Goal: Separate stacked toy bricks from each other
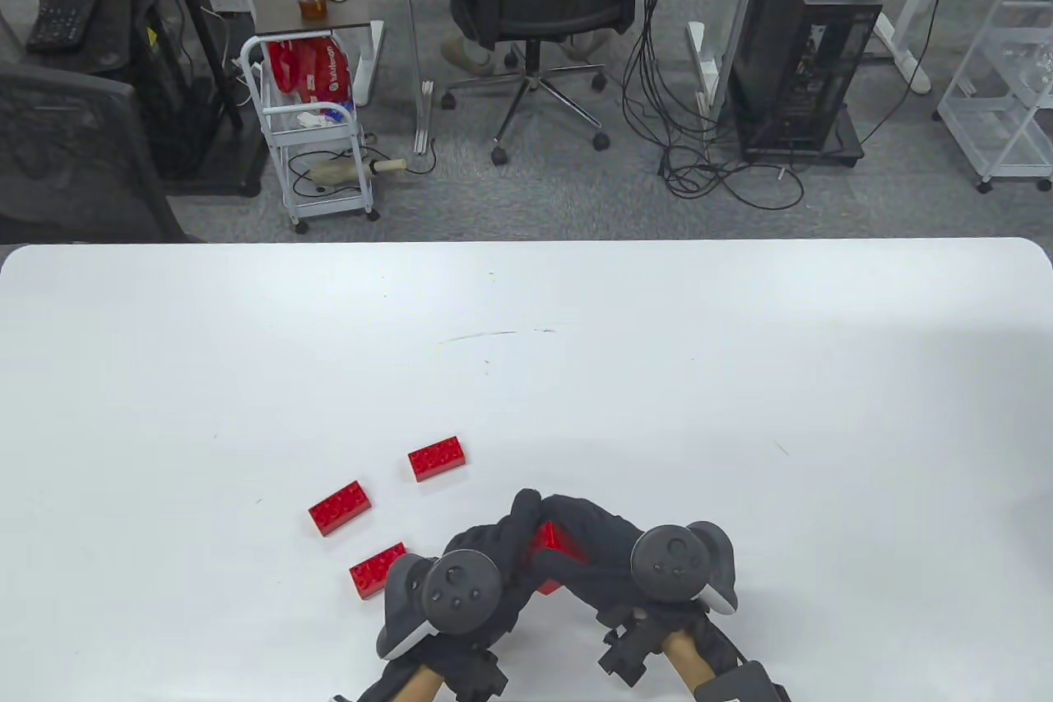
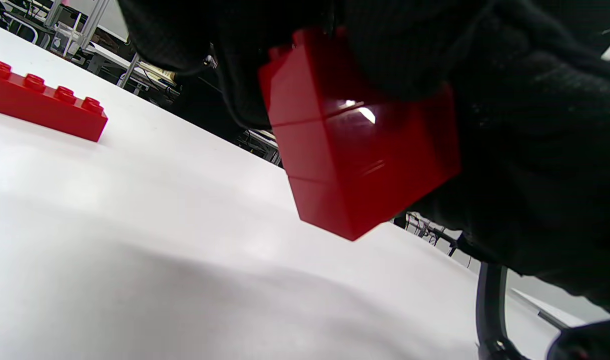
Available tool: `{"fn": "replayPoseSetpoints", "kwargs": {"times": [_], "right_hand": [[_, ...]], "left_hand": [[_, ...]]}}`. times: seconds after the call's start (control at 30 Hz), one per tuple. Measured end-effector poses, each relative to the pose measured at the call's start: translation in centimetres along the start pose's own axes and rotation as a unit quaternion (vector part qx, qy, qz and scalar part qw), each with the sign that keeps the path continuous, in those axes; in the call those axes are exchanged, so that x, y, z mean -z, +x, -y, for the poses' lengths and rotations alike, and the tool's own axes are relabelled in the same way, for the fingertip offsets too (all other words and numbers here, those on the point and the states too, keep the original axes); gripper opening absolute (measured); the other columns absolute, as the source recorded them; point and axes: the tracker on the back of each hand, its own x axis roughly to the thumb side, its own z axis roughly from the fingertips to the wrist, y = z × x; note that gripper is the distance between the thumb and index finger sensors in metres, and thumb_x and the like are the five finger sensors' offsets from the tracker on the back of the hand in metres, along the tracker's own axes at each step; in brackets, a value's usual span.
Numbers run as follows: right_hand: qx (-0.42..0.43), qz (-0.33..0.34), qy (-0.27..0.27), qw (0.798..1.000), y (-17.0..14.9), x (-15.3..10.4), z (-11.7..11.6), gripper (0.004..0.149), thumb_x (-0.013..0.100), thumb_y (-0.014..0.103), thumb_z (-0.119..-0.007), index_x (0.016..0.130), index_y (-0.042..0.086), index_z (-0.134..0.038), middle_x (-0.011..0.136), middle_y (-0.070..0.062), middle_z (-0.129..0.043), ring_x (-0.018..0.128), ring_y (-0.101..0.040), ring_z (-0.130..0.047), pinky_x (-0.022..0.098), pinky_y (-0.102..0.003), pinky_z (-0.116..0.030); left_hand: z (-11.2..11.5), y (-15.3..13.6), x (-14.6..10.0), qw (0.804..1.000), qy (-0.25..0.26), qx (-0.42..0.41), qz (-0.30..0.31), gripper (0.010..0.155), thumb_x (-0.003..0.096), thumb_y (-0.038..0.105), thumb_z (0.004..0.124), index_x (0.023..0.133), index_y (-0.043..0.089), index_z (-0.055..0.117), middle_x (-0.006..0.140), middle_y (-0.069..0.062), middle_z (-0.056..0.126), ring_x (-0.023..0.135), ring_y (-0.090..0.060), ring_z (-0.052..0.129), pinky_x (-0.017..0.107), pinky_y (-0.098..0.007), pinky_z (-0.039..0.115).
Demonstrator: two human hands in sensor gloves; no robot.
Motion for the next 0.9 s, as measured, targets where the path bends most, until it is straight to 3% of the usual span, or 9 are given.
{"fn": "replayPoseSetpoints", "kwargs": {"times": [0.37,0.6,0.9], "right_hand": [[-0.046,0.010,-0.023,0.999,0.54,-0.25,-0.02,0.069,0.050,0.056,-0.070,0.104,0.015,-0.061,0.092,-0.009,-0.082,0.069,-0.027,-0.097,0.043,-0.035,-0.092],[-0.042,0.015,-0.035,0.998,0.51,-0.38,0.27,0.068,0.052,0.060,-0.066,0.102,0.015,-0.063,0.085,-0.009,-0.081,0.058,-0.024,-0.095,0.032,-0.031,-0.090],[-0.053,0.021,-0.052,0.997,1.01,-0.38,0.47,0.066,0.052,0.060,-0.067,0.098,0.013,-0.067,0.080,-0.011,-0.083,0.052,-0.024,-0.096,0.027,-0.026,-0.092]], "left_hand": [[0.26,0.16,-0.11,1.000,0.016,0.003,0.001,0.083,0.0404,0.042,0.084,0.113,0.015,0.053,0.102,-0.002,0.088,0.085,-0.022,0.100,0.072,-0.048,0.076],[0.45,-0.23,0.05,0.996,0.006,-0.091,-0.016,0.081,0.0404,0.040,0.083,0.112,0.014,0.055,0.101,-0.005,0.088,0.084,-0.024,0.100,0.071,-0.048,0.076],[0.29,0.48,-0.19,0.998,0.018,-0.065,-0.014,0.080,0.0401,0.040,0.081,0.111,0.012,0.057,0.100,-0.006,0.089,0.083,-0.024,0.101,0.070,-0.047,0.078]]}}
